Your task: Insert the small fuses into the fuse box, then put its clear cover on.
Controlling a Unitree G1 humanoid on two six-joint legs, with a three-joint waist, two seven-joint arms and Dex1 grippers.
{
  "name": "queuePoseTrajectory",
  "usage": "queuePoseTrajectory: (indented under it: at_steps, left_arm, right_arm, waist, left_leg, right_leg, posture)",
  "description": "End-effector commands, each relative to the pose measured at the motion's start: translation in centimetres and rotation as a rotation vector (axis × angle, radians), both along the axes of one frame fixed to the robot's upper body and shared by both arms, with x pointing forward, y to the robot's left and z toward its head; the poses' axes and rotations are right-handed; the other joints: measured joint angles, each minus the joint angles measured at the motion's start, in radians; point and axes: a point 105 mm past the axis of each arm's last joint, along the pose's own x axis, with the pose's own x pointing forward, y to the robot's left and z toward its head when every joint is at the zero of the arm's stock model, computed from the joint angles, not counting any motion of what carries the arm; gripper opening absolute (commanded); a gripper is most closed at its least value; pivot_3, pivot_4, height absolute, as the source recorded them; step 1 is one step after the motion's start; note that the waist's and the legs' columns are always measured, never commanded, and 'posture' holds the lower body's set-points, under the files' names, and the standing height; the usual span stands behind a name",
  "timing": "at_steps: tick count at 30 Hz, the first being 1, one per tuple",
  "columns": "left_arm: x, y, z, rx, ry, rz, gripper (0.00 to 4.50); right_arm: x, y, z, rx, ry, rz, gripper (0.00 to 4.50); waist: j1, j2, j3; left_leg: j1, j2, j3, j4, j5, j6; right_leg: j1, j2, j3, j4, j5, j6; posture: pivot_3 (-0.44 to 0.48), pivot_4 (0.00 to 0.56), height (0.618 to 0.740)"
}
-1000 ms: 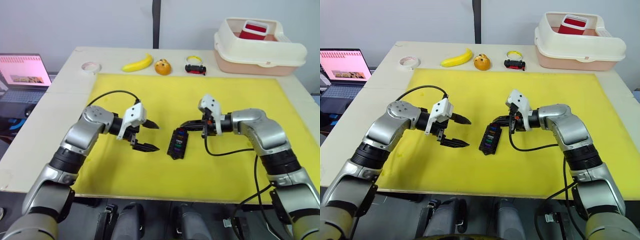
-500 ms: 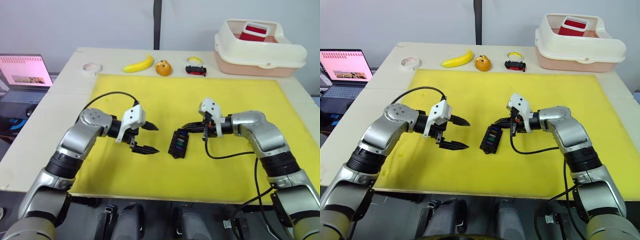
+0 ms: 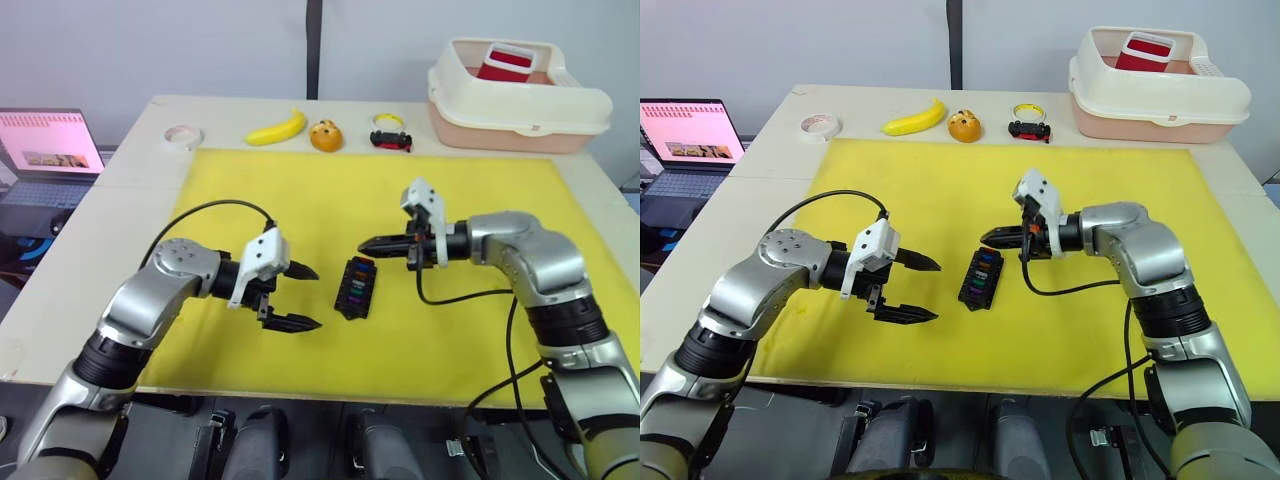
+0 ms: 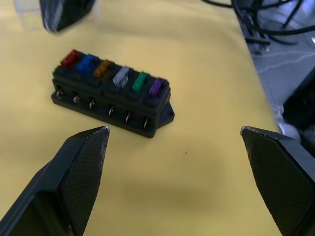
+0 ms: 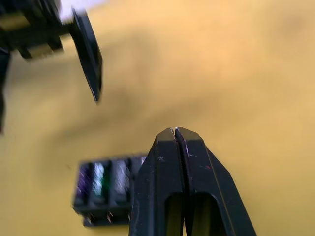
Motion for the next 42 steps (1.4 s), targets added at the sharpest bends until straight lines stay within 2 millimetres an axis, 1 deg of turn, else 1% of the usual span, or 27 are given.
queuePoseTrajectory:
  at_steps: [1, 3, 5, 6, 8, 10, 17, 21, 24, 28, 31, 32, 35, 37, 38, 41, 42]
  left_arm:
    - [-0.5, -0.7, 1.3, -0.063, -0.031, 0.056, 4.5]
    - [-0.2, -1.1, 1.1, -0.077, -0.036, 0.139, 4.5]
    - [-0.1, -1.5, 0.6, -0.079, -0.039, 0.216, 4.5]
    - [-0.3, -1.7, 0.2, -0.073, -0.04, 0.247, 4.5]
    - [-1.2, -2.3, -0.6, -0.064, -0.034, 0.279, 4.5]
    - [-1.6, -3.2, -1.0, -0.074, -0.031, 0.333, 4.5]
    - [-0.2, -3.8, -1.4, -0.042, -0.102, 0.504, 4.5]
    - [0.0, -4.4, -2.2, -0.022, -0.099, 0.57, 4.5]
    - [-0.9, -5.9, -2.8, -0.038, -0.041, 0.567, 4.5]
    - [-1.5, -6.4, -3.2, -0.028, -0.012, 0.573, 4.5]
    - [-1.4, -6.2, -2.9, -0.038, -0.015, 0.59, 4.5]
    - [-1.4, -5.9, -2.6, -0.044, -0.017, 0.596, 4.5]
    - [-1.3, -4.0, -1.2, -0.055, -0.039, 0.61, 4.5]
    - [-1.4, -2.6, 0.1, -0.072, -0.046, 0.586, 4.5]
    - [-1.5, -2.1, 0.7, -0.082, -0.045, 0.568, 4.5]
    - [-2.8, -0.5, 3.2, -0.14, -0.019, 0.424, 4.5]
    - [-3.0, 0.3, 3.9, -0.143, -0.007, 0.394, 4.5]
  right_arm:
    - [-0.8, -0.3, 2.9, 0.028, -0.073, 0.014, 0.04]
    - [-1.1, -0.7, 3.4, 0.02, -0.09, 0.01, 0.04]
    - [-1.5, -1.0, 3.7, 0.014, -0.102, 0.007, 0.04]
    - [-1.7, -1.1, 3.8, 0.011, -0.106, 0.005, 0.04]
    - [-2.0, -1.5, 3.9, 0.0, -0.117, -0.004, 0.04]
    - [-2.3, -1.5, 4.0, 0.0, -0.126, -0.007, 0.04]
    - [-2.2, -0.9, 4.2, 0.009, -0.145, 0.002, 0.04]
    - [-2.2, -0.6, 4.3, 0.013, -0.148, 0.006, 0.04]
    - [-2.3, -0.5, 4.3, 0.015, -0.144, 0.002, 0.04]
    - [-2.3, -0.5, 4.0, 0.007, -0.133, -0.005, 0.04]
    - [-2.1, -0.9, 4.3, 0.0, -0.134, -0.018, 0.04]
    - [-1.7, -1.4, 4.3, -0.024, -0.144, -0.043, 0.04]
    - [0.4, -3.4, 3.7, -0.117, -0.189, -0.165, 0.04]
    - [2.0, -4.7, 3.2, -0.151, -0.206, -0.254, 0.04]
    - [2.4, -5.1, 2.9, -0.162, -0.207, -0.276, 0.04]
    - [2.5, -6.6, 2.3, -0.209, -0.183, -0.303, 0.9]
    - [2.7, -7.3, 1.9, -0.237, -0.171, -0.325, 1.37]
  waist:
    - [0.001, 0.0, 0.0]
    - [0.002, 0.0, 0.0]
    - [0.001, 0.0, 0.0]
    - [-0.001, 0.0, 0.0]
    - [-0.001, 0.0, 0.0]
    - [-0.001, 0.0, 0.0]
    - [0.0, 0.0, 0.0]
    - [0.001, 0.0, 0.0]
    - [0.001, 0.0, 0.0]
    - [-0.001, 0.0, 0.0]
    - [-0.001, 0.0, 0.0]
    - [-0.001, 0.0, 0.0]
    - [-0.001, 0.0, 0.0]
    - [-0.002, 0.0, 0.0]
    - [-0.002, 0.0, 0.0]
    - [-0.001, 0.0, 0.0]
    - [0.0, 0.0, 0.0]
  left_leg:
    - [0.0, 0.0, 0.0, 0.0, 0.0, 0.0]
    - [0.0, 0.0, 0.0, 0.0, 0.0, 0.0]
    - [0.0, 0.0, 0.0, 0.0, 0.0, 0.0]
    - [0.0, 0.0, 0.0, 0.0, 0.0, 0.0]
    - [0.0, 0.0, 0.0, 0.0, 0.0, 0.0]
    - [0.0, 0.0, -0.001, -0.001, 0.0, 0.0]
    - [0.0, 0.0, -0.001, 0.0, 0.0, 0.0]
    - [0.0, -0.001, -0.001, -0.001, 0.0, 0.0]
    - [0.0, -0.001, -0.001, 0.0, 0.0, 0.0]
    - [0.0, -0.001, -0.001, -0.001, 0.0, 0.0]
    - [0.0, -0.001, -0.001, -0.001, 0.0, 0.0]
    - [0.0, -0.001, -0.001, -0.001, 0.0, 0.0]
    - [0.0, -0.001, -0.001, -0.001, 0.0, 0.0]
    - [0.001, 0.0, -0.001, -0.001, 0.0, 0.0]
    - [0.001, 0.0, -0.001, -0.001, 0.0, 0.0]
    - [0.001, -0.001, 0.0, -0.001, 0.0, 0.0]
    - [0.0, -0.001, 0.0, -0.001, 0.0, 0.0]
  right_leg:
    - [0.0, 0.0, 0.0, 0.0, 0.0, 0.0]
    - [0.0, -0.001, 0.0, 0.0, 0.0, 0.0]
    - [0.0, -0.001, 0.0, 0.0, 0.0, 0.0]
    - [0.0, -0.001, 0.0, 0.0, 0.0, 0.0]
    - [0.0, -0.001, 0.0, 0.0, 0.0, 0.0]
    - [0.0, -0.001, 0.001, 0.0, 0.0, 0.0]
    - [0.0, -0.001, 0.001, 0.0, 0.0, 0.0]
    - [0.001, -0.001, 0.001, 0.0, 0.0, 0.0]
    - [0.001, -0.001, 0.001, 0.0, 0.0, 0.0]
    - [0.001, -0.001, 0.001, 0.0, 0.0, 0.0]
    - [0.001, -0.001, 0.001, 0.0, 0.0, 0.0]
    - [0.001, -0.001, 0.001, 0.0, 0.0, 0.0]
    - [0.001, -0.001, 0.001, 0.0, 0.0, 0.0]
    - [0.001, -0.001, 0.001, 0.0, 0.0, -0.001]
    - [0.001, -0.001, 0.001, 0.0, 0.0, -0.001]
    - [0.0, -0.001, 0.0, -0.001, 0.0, -0.001]
    - [0.0, -0.001, 0.0, -0.001, 0.0, -0.001]
  posture:
    - [0.0, 0.15, 0.74]
    - [0.0, 0.15, 0.74]
    - [0.0, 0.15, 0.74]
    - [0.0, 0.15, 0.74]
    - [0.0, 0.15, 0.74]
    - [0.0, 0.15, 0.74]
    - [0.0, 0.15, 0.74]
    - [0.0, 0.15, 0.74]
    - [0.0, 0.15, 0.74]
    - [0.0, 0.15, 0.74]
    - [0.0, 0.15, 0.74]
    - [0.0, 0.15, 0.74]
    - [0.0, 0.15, 0.74]
    - [0.0, 0.15, 0.74]
    - [0.0, 0.15, 0.74]
    - [0.0, 0.15, 0.74]
    - [0.0, 0.15, 0.74]
